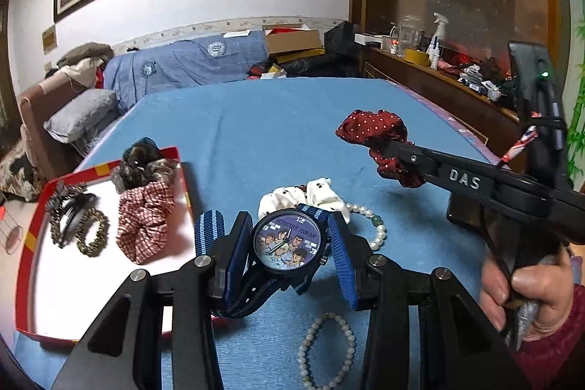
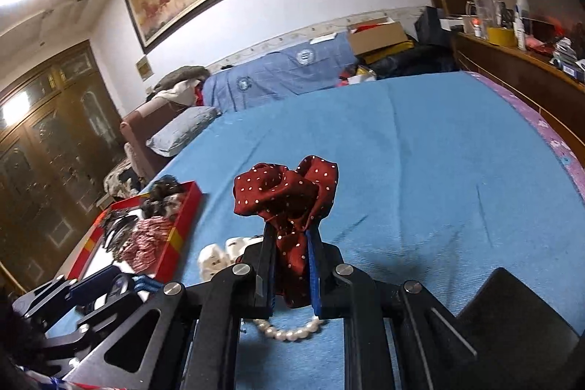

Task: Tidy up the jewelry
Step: 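Grasp the blue-strapped watch with the left tool while the right tool grasps the red polka-dot scrunchie, then carry the watch and red polka-dot scrunchie with both tools over the tray, then lower both items into the tray and open the left and right tools, then move both tools back to the white scrunchie and pearl bracelet, then grasp the white dotted scrunchie with the left tool while the right tool grasps the pearl bracelet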

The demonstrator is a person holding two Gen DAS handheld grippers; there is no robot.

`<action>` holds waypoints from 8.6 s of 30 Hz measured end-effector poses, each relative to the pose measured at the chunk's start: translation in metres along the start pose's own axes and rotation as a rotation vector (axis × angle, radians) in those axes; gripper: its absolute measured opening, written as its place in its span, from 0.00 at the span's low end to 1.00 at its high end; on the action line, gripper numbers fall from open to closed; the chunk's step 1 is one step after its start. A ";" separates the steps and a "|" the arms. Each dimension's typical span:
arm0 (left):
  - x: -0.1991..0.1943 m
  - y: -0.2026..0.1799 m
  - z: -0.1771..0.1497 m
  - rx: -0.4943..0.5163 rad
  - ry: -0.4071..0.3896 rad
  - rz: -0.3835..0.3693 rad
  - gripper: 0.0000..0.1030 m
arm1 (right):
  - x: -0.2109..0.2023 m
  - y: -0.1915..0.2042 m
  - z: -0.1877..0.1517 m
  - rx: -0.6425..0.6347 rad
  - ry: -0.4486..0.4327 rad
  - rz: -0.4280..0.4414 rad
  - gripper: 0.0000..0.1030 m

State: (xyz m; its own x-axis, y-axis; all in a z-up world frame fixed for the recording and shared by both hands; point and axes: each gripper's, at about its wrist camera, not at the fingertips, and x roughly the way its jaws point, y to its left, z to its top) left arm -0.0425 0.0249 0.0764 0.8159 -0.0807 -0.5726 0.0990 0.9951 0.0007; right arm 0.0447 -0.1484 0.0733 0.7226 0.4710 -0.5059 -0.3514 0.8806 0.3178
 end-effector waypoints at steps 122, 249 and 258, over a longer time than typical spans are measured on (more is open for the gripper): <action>0.011 0.229 -0.049 -0.412 0.087 0.368 0.41 | 0.127 0.198 -0.061 -0.189 0.342 0.174 0.18; 0.112 0.029 0.038 -0.079 0.164 -0.032 0.07 | 0.031 -0.003 -0.022 -0.052 0.138 -0.289 0.11; 0.071 0.040 0.052 -0.085 -0.028 -0.054 0.07 | -0.004 0.008 -0.007 0.006 -0.053 -0.157 0.11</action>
State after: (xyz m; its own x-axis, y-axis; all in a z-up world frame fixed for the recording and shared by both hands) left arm 0.0491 0.0556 0.0778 0.8264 -0.1343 -0.5469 0.0953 0.9905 -0.0993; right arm 0.0346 -0.1428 0.0721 0.7987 0.3238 -0.5071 -0.2283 0.9429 0.2424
